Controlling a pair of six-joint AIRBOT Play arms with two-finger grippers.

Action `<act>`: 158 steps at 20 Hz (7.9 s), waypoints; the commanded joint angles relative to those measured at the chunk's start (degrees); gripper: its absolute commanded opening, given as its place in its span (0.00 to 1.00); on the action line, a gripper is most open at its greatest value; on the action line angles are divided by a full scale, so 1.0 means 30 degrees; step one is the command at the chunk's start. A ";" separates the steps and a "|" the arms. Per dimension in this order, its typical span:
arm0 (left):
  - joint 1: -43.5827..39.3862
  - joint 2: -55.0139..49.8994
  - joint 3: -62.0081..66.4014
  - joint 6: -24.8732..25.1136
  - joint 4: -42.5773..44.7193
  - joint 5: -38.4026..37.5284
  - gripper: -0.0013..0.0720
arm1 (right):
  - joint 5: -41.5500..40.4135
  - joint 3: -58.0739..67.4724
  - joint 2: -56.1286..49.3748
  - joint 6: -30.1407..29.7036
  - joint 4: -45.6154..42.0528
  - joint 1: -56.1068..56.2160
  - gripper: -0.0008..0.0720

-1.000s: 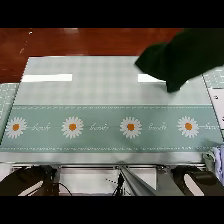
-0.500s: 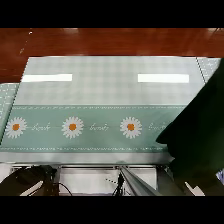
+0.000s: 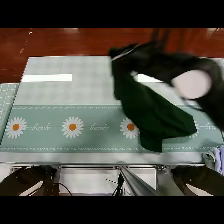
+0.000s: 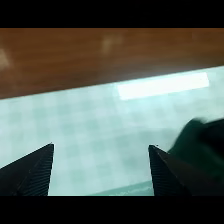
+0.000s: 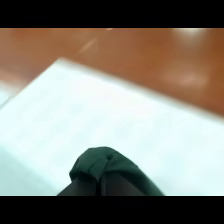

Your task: Fold the shirts.

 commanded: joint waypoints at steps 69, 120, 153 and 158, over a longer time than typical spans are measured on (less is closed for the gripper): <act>1.0331 -0.9326 -2.3052 1.0149 -1.8039 0.8218 0.06 | 1.3369 -0.7701 -0.3504 -0.4830 0.5428 -2.7226 0.66; 1.2626 0.1501 -0.2069 0.7395 -1.0797 -0.1996 0.06 | 2.5325 0.6696 0.7788 -0.1654 0.5129 -2.1056 0.04; 1.6699 -0.7628 -1.0076 0.4255 -0.8786 -0.0721 0.47 | 1.3333 0.4721 -0.7577 -0.1741 0.0787 -1.4134 0.04; 1.5402 -0.4488 -2.0830 0.6353 -1.5803 0.2106 0.48 | 1.3362 0.4721 -0.7577 -0.2011 0.0758 -1.4134 0.04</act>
